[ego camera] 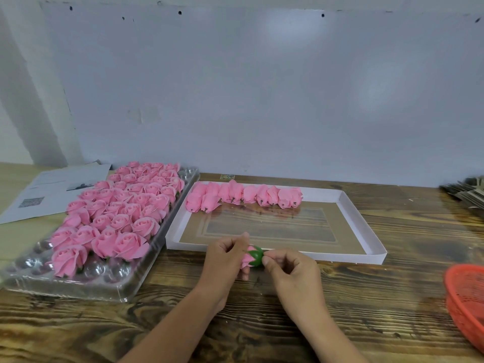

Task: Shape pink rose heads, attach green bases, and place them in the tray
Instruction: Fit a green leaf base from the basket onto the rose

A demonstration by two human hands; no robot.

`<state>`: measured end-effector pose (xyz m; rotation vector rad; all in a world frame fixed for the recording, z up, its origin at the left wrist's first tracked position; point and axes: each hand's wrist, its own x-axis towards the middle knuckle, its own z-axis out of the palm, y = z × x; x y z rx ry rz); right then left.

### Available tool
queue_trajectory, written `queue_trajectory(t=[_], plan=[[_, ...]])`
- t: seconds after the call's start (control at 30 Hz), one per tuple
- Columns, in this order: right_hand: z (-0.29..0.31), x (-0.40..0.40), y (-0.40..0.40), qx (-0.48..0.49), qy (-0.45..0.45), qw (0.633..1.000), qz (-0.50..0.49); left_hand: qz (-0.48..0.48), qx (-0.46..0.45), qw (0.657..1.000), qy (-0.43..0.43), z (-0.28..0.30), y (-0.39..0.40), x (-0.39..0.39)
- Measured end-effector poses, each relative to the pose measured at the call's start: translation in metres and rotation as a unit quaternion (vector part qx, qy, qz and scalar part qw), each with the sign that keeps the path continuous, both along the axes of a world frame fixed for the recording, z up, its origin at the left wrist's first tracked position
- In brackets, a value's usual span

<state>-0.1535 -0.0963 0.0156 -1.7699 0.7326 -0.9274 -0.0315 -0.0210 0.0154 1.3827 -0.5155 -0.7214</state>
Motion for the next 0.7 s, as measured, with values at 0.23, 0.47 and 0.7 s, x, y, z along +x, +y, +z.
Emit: queue_trajectory(t=[0.23,0.47,0.7], plan=[[-0.003,-0.005,-0.011,0.022,-0.01,0.999,-0.025,-0.104,-0.028,0.984,0.142,0.004,0.001,0.008],[-0.002,-0.009,-0.019,0.024,-0.003,1.0,0.002,-0.121,-0.032,0.982,0.141,0.001,0.003,0.01],[-0.002,-0.011,-0.023,0.018,0.023,0.999,0.022,-0.111,-0.023,0.985,0.128,0.0,0.003,0.008]])
